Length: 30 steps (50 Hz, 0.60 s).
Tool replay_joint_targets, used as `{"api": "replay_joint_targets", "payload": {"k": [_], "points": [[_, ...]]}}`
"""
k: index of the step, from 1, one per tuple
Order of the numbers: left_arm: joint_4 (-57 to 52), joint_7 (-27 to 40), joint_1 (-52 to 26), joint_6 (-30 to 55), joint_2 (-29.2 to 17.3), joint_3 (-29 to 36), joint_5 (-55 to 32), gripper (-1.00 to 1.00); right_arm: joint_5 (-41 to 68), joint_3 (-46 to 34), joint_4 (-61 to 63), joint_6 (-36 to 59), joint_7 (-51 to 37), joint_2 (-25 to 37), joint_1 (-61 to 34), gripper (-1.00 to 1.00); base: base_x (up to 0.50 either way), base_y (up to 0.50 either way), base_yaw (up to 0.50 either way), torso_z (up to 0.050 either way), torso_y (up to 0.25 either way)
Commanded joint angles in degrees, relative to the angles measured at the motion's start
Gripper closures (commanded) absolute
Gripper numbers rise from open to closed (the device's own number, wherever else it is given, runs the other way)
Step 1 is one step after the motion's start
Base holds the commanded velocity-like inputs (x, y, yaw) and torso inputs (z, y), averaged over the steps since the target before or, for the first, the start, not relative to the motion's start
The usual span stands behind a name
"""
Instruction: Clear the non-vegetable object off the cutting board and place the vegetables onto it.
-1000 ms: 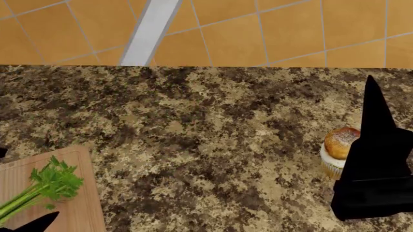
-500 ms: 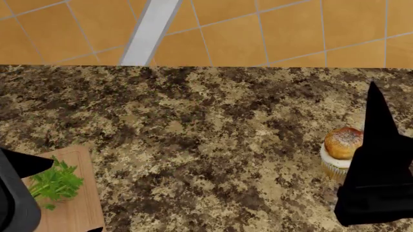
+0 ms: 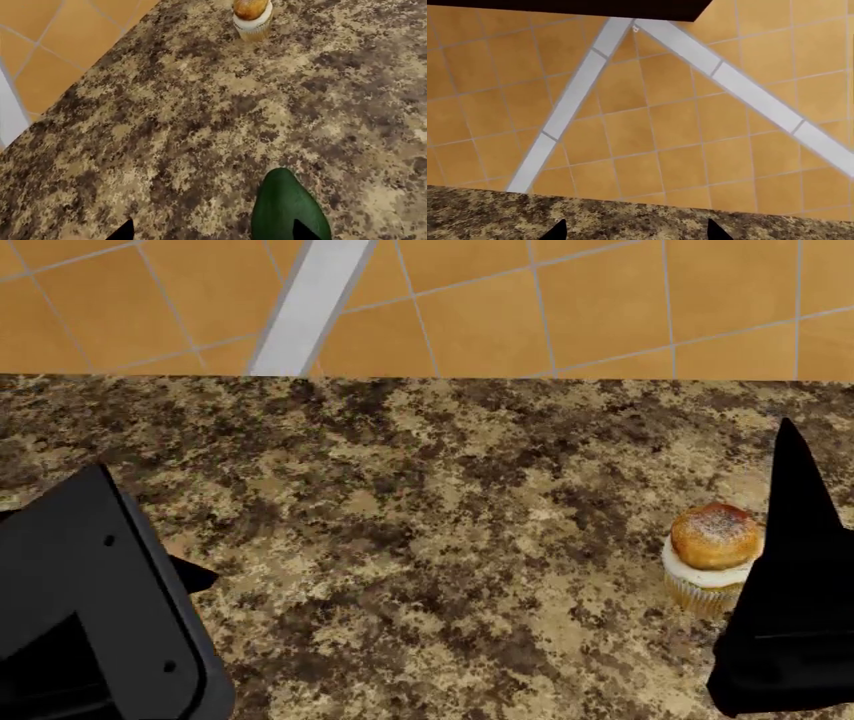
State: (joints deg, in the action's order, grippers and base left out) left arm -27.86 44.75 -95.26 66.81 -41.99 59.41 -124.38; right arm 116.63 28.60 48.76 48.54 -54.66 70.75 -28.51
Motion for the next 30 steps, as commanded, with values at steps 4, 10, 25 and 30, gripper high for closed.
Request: {"api": "replay_joint_targets", "payload": {"k": [4,10,25,30], "points": [[1.97,-2.46,-3.74,1.43,7.09,0.69,-0.32,-1.00,-1.37,4.22,1.03,2.55,1.15,-2.76,1.95,-1.00,0.00,0.00,0.00,0.000,0.000],[3.34,-3.74,-4.72,2.73,9.90,1.38,0.79,-1.00,-1.18,5.29,1.09,3.11,1.12,-3.24,2.47,-1.00,0.00,0.00,0.00,0.000,0.000],[4.61,-6.00,-2.75,3.10,15.03,2.58,5.39,-1.00,-0.27,7.66,1.01,4.18,0.92,-3.65,3.37,-1.00,0.00,0.00,0.00,0.000,0.000],[5.11,-6.45,-2.04,2.29,16.76,2.63,6.51,-1.00,0.11,8.08,0.93,4.19,0.84,-3.46,3.32,-1.00,0.00,0.00,0.00,0.000,0.000]]}}
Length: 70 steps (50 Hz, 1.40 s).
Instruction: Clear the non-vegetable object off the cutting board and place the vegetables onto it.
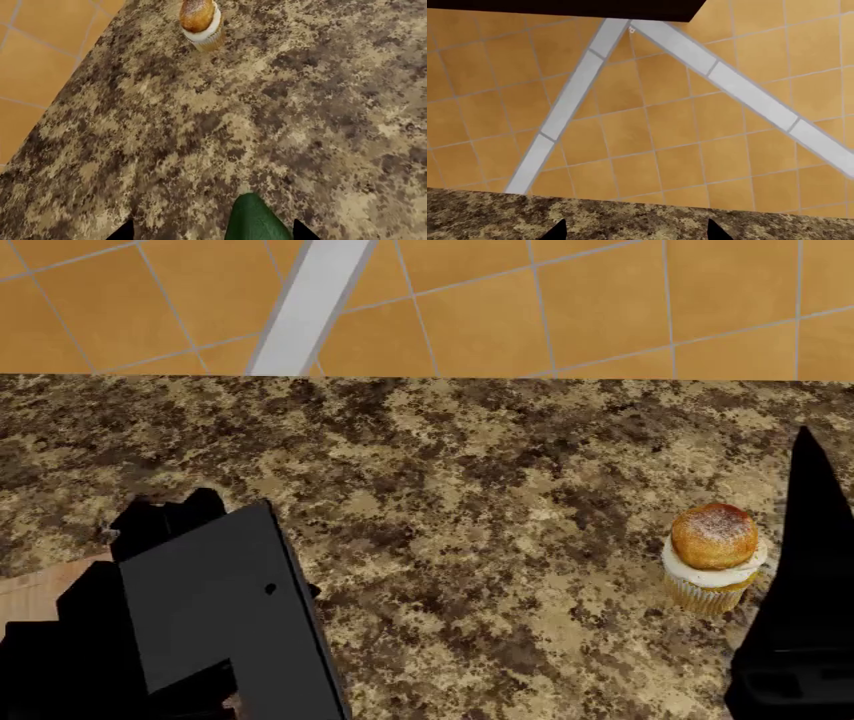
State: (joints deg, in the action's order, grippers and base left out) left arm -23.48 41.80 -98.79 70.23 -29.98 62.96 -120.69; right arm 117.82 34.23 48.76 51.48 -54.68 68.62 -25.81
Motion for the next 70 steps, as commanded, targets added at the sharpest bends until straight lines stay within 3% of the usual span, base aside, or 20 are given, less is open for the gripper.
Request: {"api": "replay_joint_targets", "payload": {"k": [1,17,34,70], "points": [[0.78,-3.58,1.62,-1.17,4.85,-0.88,3.01,-1.00,-1.08,2.47,0.94,1.29,0.85,-1.29,0.62,-1.00,0.00,0.00,0.00,0.000,0.000],[2.00,-1.53,5.59,-5.85,8.39,1.71,-0.90,-1.00,-0.02,3.45,0.57,1.32,0.59,-0.44,0.33,-1.00,0.00,0.00,0.00,0.000,0.000],[3.78,4.36,5.86,-7.20,7.65,6.60,-4.19,-1.00,0.06,3.72,0.84,1.55,0.37,-0.96,0.51,-1.00,0.00,0.00,0.00,0.000,0.000],[3.43,3.83,10.30,-7.81,7.77,9.09,0.71,-1.00,1.05,7.32,0.71,3.70,0.17,-2.50,2.11,-1.00,0.00,0.00,0.00,0.000,0.000]]}}
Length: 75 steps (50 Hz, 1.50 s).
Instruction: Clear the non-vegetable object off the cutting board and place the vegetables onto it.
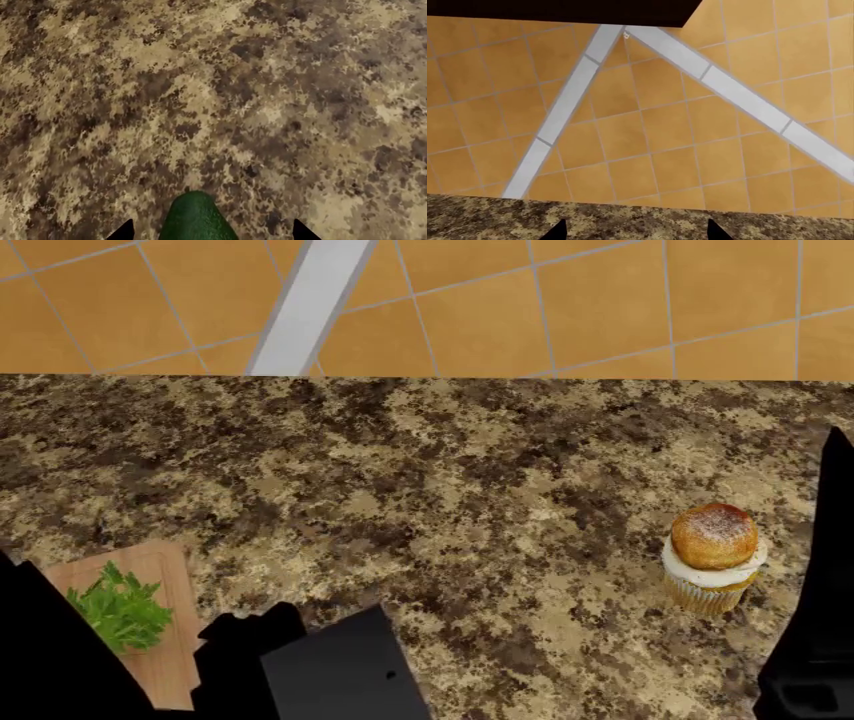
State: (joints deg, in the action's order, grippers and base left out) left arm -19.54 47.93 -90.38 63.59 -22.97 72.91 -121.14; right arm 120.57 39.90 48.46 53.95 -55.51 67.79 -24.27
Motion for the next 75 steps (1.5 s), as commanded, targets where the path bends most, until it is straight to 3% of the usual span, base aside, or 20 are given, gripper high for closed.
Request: {"api": "replay_joint_targets", "payload": {"k": [1,32,33,58,75], "points": [[-0.56,-2.25,2.06,-1.18,0.75,-0.74,1.28,-1.00,-1.71,1.74,1.02,1.31,1.03,-1.75,0.62,-1.00,0.00,0.00,0.00,0.000,0.000],[-0.24,-2.03,6.03,-1.65,-1.22,2.37,3.54,-1.00,-0.70,2.72,1.08,1.39,0.48,-1.43,0.81,-1.00,0.00,0.00,0.00,0.000,0.000],[-0.24,-1.99,6.02,-1.73,-1.25,2.35,3.45,1.00,-0.72,2.60,1.08,1.31,0.47,-1.41,0.76,-1.00,0.01,0.00,0.00,-0.010,0.000],[0.52,-2.45,2.63,-3.47,-0.37,-0.29,4.05,1.00,0.09,4.09,1.07,1.98,0.16,-1.55,1.08,-1.00,0.00,0.00,0.00,0.000,0.000],[2.12,-3.91,-4.79,-2.86,-1.29,-4.11,1.62,1.00,0.87,5.12,1.16,2.25,-0.07,-1.55,1.30,-1.00,0.00,0.00,0.00,0.000,0.000]]}}
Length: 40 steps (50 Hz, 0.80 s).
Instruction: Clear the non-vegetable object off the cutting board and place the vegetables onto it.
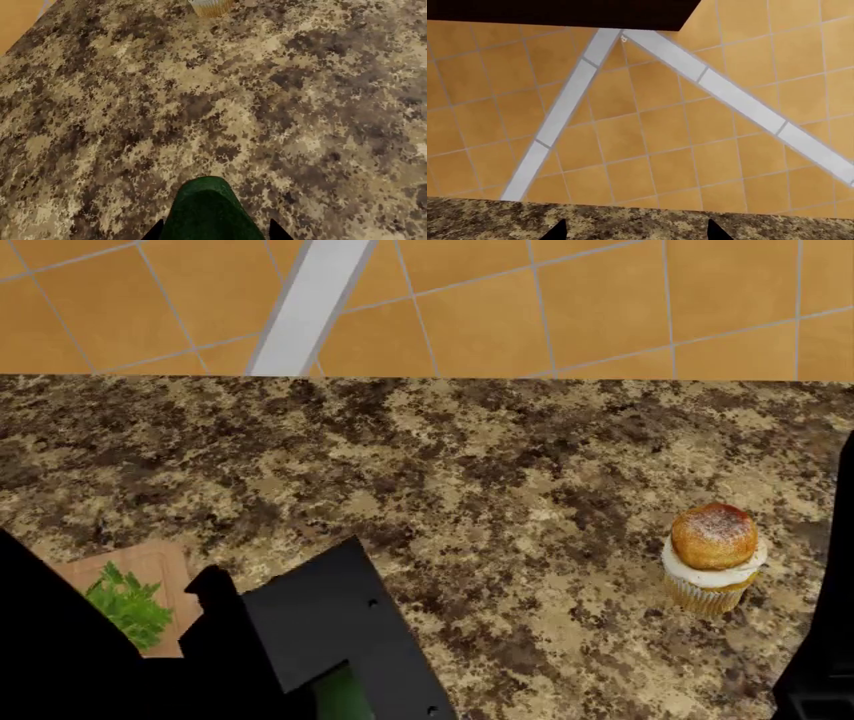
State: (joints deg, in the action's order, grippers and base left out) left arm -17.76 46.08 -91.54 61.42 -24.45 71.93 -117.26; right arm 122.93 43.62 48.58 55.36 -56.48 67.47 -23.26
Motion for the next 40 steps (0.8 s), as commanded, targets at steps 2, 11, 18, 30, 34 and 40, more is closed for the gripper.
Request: {"api": "replay_joint_targets", "payload": {"k": [2,11,18,30,34,40], "points": [[0.01,-1.80,-4.05,-0.35,-0.43,-3.00,-2.94,1.00,-1.51,1.23,1.04,0.69,0.87,-1.16,0.22,-1.00,0.00,0.00,0.00,0.000,0.000],[-1.74,-1.26,-8.90,2.06,-5.37,-3.65,-9.92,1.00,-2.00,-1.09,1.06,-1.02,0.97,0.13,-0.96,-1.00,0.00,0.00,0.00,0.000,0.000],[-3.62,-1.21,-12.37,3.21,-8.55,-4.50,-15.05,1.00,-1.89,-1.86,1.03,-1.90,0.89,1.10,-1.66,-1.00,0.00,0.00,0.00,0.000,0.000],[-5.07,0.33,-17.89,4.42,-13.86,-4.84,-21.68,1.00,-2.51,-2.01,1.21,-1.48,1.16,0.12,-1.46,-1.00,0.00,0.00,0.00,0.000,0.000],[-6.14,1.27,-19.07,4.71,-15.41,-4.44,-23.38,1.00,-2.58,-1.72,1.22,-1.17,1.16,-0.18,-1.29,-1.00,0.00,0.00,0.00,0.000,0.000],[-8.30,2.59,-19.01,3.75,-17.44,-3.61,-25.48,1.00,-2.27,-0.70,1.31,-0.57,1.04,-0.69,-0.89,-1.00,0.00,0.00,0.00,0.000,0.000]]}}
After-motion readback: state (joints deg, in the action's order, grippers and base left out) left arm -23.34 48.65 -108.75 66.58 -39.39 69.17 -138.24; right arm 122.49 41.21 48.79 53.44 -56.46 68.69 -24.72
